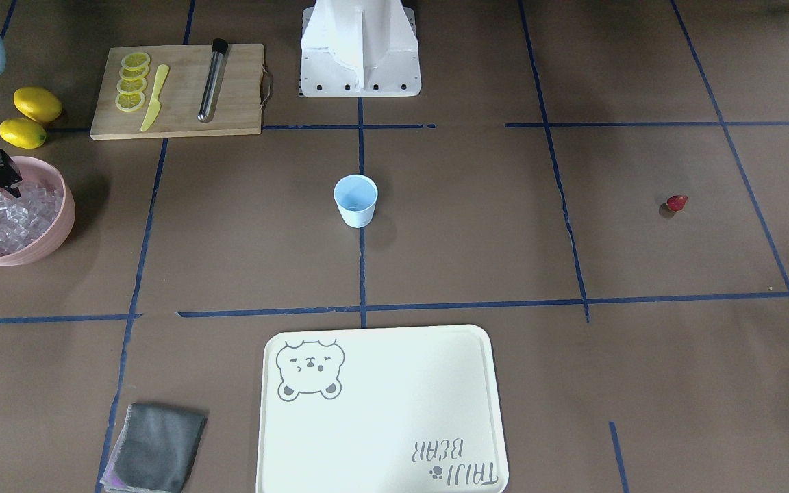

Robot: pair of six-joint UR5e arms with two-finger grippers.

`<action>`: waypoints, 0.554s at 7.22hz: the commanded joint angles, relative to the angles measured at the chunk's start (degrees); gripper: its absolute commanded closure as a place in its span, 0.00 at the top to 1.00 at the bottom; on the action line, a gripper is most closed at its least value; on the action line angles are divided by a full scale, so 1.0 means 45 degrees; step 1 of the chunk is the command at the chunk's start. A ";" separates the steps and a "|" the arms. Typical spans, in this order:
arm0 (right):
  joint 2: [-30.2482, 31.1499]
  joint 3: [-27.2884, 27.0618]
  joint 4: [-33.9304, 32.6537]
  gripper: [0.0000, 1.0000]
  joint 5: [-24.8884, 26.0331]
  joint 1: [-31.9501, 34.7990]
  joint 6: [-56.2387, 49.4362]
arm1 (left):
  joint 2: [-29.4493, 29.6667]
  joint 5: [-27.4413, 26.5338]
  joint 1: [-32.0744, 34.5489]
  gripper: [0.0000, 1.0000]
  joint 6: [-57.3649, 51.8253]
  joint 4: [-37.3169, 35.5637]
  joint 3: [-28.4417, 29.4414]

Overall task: Put ice and strawberries in cup
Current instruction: 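Lower the right gripper into the ice and grasp another cube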

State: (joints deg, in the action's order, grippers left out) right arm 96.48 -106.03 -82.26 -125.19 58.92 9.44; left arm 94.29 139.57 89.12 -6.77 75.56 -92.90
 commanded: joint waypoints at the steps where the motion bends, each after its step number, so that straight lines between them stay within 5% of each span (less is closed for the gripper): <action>1: -0.0072 0.0026 -0.0021 0.68 0.0007 -0.0086 0.0011 | -0.0017 0.0000 0.0000 1.00 0.0000 0.0005 0.0000; 4: 0.0005 0.0046 -0.0002 0.52 0.0007 -0.0086 -0.0047 | -0.0017 0.0000 0.0000 1.00 0.0000 0.0005 0.0000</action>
State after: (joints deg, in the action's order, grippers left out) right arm 96.29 -105.86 -82.33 -125.16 58.56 9.39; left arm 94.22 139.57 89.12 -6.77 75.58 -92.90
